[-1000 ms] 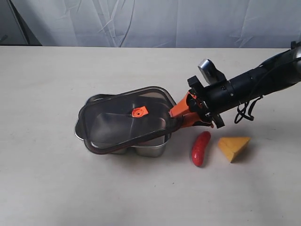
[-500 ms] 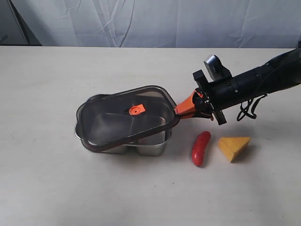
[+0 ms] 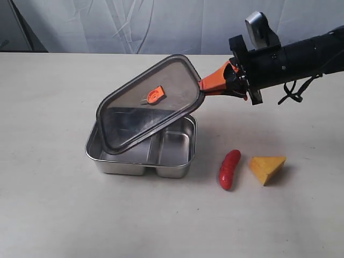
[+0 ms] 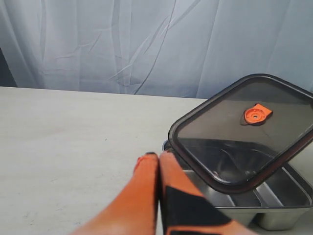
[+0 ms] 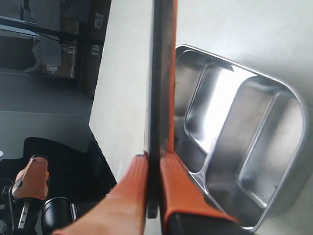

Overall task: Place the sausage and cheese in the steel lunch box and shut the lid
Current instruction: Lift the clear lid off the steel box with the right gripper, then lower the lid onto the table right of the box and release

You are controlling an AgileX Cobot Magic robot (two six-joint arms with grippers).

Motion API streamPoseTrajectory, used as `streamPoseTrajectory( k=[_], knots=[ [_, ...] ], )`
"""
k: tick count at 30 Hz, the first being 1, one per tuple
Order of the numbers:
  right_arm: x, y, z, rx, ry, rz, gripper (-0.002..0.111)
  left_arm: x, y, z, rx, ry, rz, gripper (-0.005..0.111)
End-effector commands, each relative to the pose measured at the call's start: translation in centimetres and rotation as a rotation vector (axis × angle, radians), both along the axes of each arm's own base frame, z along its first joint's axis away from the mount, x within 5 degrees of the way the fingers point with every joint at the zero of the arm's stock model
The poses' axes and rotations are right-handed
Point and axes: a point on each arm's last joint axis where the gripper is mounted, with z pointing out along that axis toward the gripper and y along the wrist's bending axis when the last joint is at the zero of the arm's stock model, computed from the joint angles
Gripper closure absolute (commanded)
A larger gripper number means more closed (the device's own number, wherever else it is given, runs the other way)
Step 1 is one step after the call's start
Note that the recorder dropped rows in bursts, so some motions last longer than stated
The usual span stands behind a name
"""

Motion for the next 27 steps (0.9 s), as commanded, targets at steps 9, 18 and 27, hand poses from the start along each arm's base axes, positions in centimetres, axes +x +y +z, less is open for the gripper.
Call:
streamPoseTrajectory(
  k=[9,18,27],
  knots=[
    [-0.9,-0.1,5.5,0.076,-0.251,-0.017,0.109,0.0,0.0,-0.1,0.001,-0.005,-0.005,0.107],
    [-3.1,-2.6,11.1,-0.379,-0.647,-0.172,0.109,0.0,0.0,-0.1,0.001,-0.005,-0.005,0.107],
    [-4.9,-6.8,12.6,-0.942,-0.761,-0.222,0.109,0.0,0.0,-0.1,0.001,-0.005,-0.005,0.107]
  ],
)
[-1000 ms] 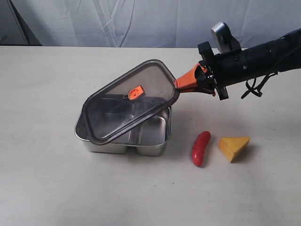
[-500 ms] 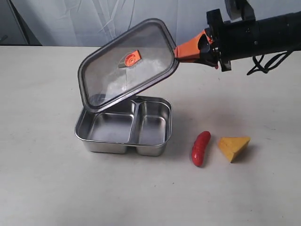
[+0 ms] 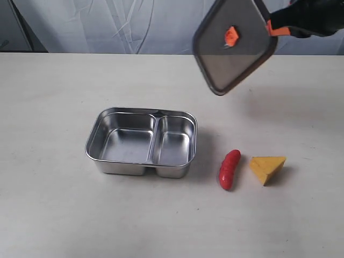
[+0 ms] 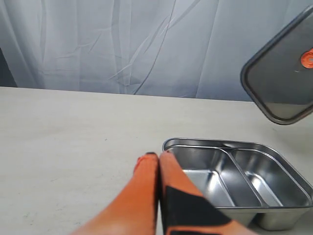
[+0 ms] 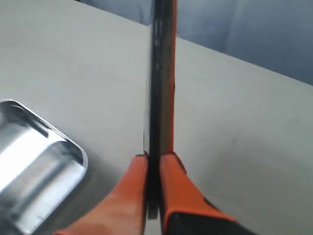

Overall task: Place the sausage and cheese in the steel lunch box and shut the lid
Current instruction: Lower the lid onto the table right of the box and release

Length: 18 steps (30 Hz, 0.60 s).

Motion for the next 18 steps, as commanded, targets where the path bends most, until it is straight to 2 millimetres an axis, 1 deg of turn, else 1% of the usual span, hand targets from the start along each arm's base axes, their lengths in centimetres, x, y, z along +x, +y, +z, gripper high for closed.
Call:
streamPoseTrajectory(
  k=[1,5,7,10,14,18],
  knots=[
    [-0.6,-2.2,0.1,-0.235,-0.016,-0.112,0.109,0.0,0.0,-0.1,0.001,-0.005,-0.005,0.107],
    [-1.0,-2.5,-1.2,-0.426,-0.002,-0.115,0.109,0.0,0.0,-0.1,0.001,-0.005,-0.009,0.107],
    [-1.3,-2.2,-2.0,-0.547,-0.007,-0.102,0.109,0.0,-0.1,-0.1,0.001,-0.005,-0.017,0.107],
    [-1.6,-1.4,-2.9,-0.659,-0.023,-0.133,0.109,-0.1,-0.1,-0.1,0.001,-0.005,-0.026,0.107],
    [-1.8,1.0,-4.4,-0.725,-0.024,-0.058,0.109,-0.1,-0.1,-0.1,0.001,-0.005,-0.026,0.107],
    [-1.6,3.7,-7.2,-0.704,0.056,0.032,0.109,-0.1,-0.1,-0.1,0.001,-0.005,-0.026,0.107]
  ],
)
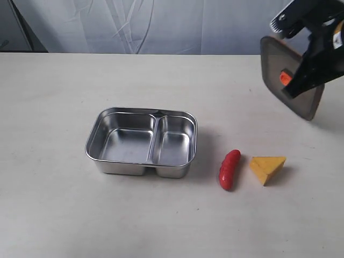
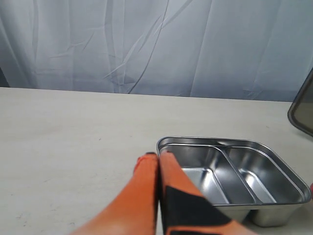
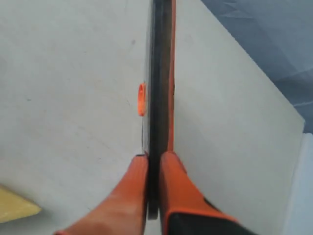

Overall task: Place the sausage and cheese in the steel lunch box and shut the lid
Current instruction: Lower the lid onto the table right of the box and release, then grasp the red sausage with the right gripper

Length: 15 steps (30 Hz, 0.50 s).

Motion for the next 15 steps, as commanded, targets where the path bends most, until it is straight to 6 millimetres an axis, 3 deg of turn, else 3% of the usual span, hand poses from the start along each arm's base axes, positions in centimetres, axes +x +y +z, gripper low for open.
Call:
streamPoseTrajectory(
  k=[1,9,12,15],
  knots=[
    [0.4,2.9,-3.2,0.034,0.102,0.04,0.109,0.0,0.0,-0.1,0.001,-0.005,-0.003,0.107],
    [2.0,4.5,-9.8,0.155,0.288,-0.145,0.106,0.0,0.0,-0.1,0.001,-0.005,-0.003,0.107],
    [2.1,4.9,-11.3,0.222,0.325,-0.24,0.089,0.0,0.0,-0.1,0.001,-0.005,-0.003,0.107],
    [2.2,5.3,-11.8,0.275,0.339,-0.265,0.06,0.0,0.0,-0.1,0.001,-0.005,-0.003,0.107]
  ],
)
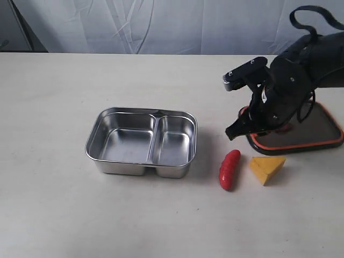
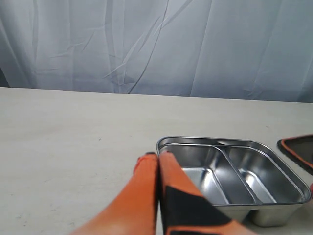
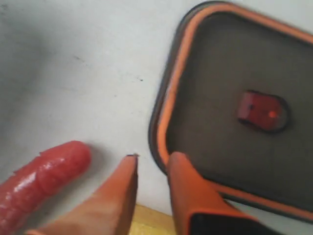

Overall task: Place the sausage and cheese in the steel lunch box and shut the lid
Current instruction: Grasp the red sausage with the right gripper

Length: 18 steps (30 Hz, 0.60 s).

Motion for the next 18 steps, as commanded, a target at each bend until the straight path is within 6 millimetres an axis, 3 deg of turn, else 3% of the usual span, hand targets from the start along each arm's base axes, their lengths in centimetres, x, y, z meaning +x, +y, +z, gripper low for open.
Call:
streamPoseTrajectory(
  k=[1,3,6,11,18],
  knots=[
    [0.0,0.5,-0.7,0.08,0.015,-0.074,0.051,0.0,0.0,-0.1,0.001,-0.005,-0.003,0.107],
    [0.1,0.7,-0.5,0.101,0.014,-0.089,0.044,0.0,0.0,-0.1,0.001,-0.005,-0.003,0.107],
    [-0.1,0.9,-0.1,0.142,0.05,-0.142,0.048,0.0,0.0,-0.1,0.001,-0.005,-0.003,0.107],
    [-1.8,1.9,0.0,0.285,0.256,-0.324,0.048,0.0,0.0,-0.1,0.001,-0.005,-0.003,0.107],
    [-3.1,4.5,-0.5,0.305,0.305,-0.293,0.048,0.0,0.0,-0.1,0.001,-0.005,-0.003,0.107]
  ],
)
